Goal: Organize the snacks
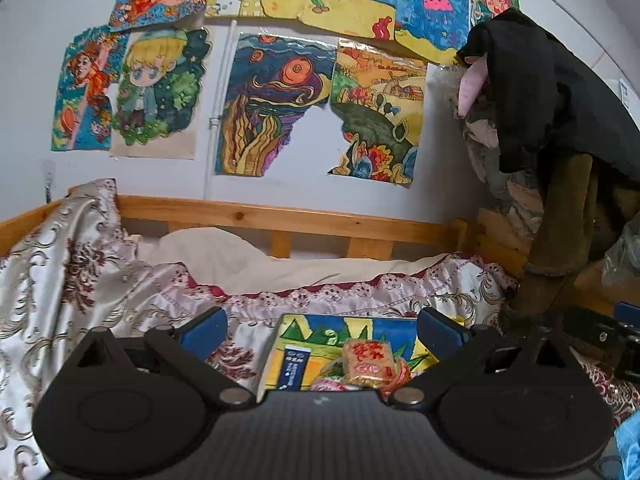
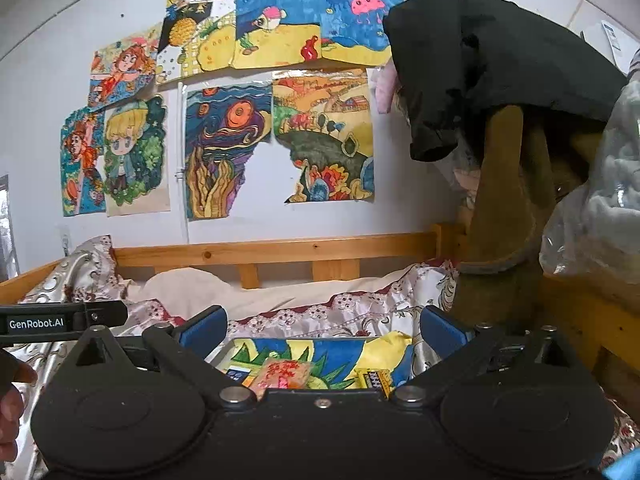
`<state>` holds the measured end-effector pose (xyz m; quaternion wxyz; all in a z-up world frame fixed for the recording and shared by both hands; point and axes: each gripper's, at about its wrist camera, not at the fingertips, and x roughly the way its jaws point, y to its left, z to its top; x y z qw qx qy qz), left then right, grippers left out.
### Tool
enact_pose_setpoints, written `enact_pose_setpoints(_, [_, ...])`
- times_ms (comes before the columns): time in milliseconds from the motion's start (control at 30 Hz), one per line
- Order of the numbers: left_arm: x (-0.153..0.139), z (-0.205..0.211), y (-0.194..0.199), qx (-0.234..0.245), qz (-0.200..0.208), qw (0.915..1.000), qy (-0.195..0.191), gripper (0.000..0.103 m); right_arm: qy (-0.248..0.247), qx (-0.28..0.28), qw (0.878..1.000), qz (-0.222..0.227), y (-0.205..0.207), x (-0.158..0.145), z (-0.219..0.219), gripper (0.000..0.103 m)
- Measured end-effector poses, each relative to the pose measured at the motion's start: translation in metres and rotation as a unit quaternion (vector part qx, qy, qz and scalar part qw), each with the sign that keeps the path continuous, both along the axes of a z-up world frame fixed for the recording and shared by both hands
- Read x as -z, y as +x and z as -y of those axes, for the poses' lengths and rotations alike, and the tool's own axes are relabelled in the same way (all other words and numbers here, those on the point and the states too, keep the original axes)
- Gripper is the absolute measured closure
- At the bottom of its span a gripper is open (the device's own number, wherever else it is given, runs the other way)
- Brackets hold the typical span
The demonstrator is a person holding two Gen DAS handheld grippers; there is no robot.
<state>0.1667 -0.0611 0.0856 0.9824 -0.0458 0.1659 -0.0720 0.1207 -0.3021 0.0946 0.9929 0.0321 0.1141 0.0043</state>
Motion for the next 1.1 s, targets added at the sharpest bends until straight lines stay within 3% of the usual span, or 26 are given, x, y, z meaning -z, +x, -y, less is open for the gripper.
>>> enact_pose_setpoints(533, [0.018, -0.023, -0.079, -0.013, -0.006, 0.9996, 0.025, 0.000, -0.006, -0.008, 1.000, 0.001, -0.080, 0.015, -0.017, 0.001])
enact_pose_setpoints(1100, [0.049, -0.033, -0.113, -0.027, -0.026, 0.9988, 0.033, 0.000, -0.008, -0.004, 1.000, -0.008, -0.118, 0.043, -0.027, 0.001])
